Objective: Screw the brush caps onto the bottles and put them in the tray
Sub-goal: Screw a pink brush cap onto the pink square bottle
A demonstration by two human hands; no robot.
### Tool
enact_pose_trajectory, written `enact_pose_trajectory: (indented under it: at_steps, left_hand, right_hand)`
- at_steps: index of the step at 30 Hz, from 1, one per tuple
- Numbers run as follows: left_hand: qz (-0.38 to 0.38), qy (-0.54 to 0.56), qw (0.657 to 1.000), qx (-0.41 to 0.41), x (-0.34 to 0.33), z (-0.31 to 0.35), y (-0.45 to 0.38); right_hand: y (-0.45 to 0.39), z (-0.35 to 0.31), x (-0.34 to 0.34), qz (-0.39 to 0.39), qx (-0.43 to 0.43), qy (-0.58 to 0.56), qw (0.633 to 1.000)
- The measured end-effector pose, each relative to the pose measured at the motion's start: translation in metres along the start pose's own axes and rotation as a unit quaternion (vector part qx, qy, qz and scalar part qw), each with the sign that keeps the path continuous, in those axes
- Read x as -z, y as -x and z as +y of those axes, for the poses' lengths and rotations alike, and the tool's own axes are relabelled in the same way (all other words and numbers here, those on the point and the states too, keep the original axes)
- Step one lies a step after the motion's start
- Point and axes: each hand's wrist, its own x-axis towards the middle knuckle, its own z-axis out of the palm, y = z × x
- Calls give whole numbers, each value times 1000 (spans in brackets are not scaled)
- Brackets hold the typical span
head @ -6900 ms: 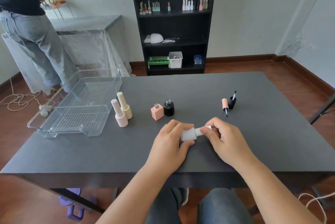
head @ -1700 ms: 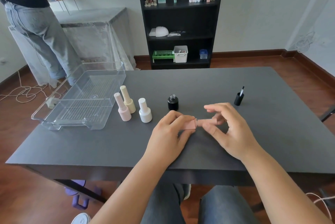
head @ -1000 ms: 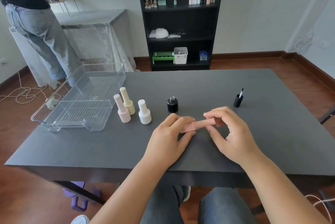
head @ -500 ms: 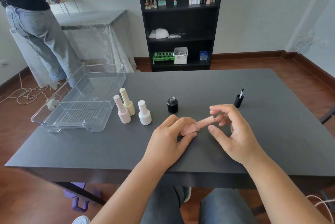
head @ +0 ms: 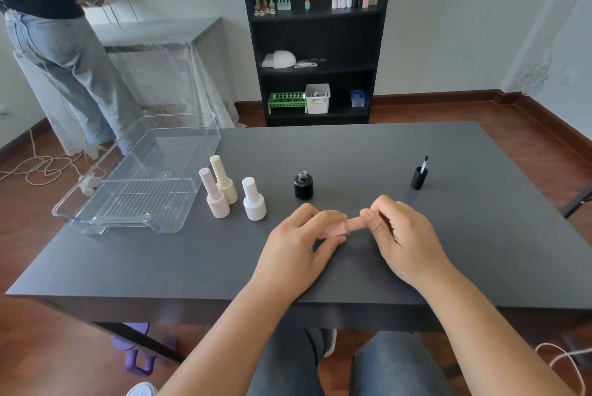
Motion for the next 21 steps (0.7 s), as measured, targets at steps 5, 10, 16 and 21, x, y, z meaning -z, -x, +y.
enact_pose_trajectory:
  at_steps: [5,10,16,21]
  left_hand:
    - [8,-22,1000,-13,-1,-1,1]
    - [16,-28,999,-9,-2,-3,1]
    - [40,31,992,112,-1,-5,1]
    - [85,-35,961,262,8,-17,9]
  right_hand:
    - [0,-4,-3,-25,-29,-21,999]
    - [-1,-9,-7,-20,-60,-20,998]
    - [-2,-5,-7,26,-151,-146,977]
    - [-11,36,9,153,-267,-89,947]
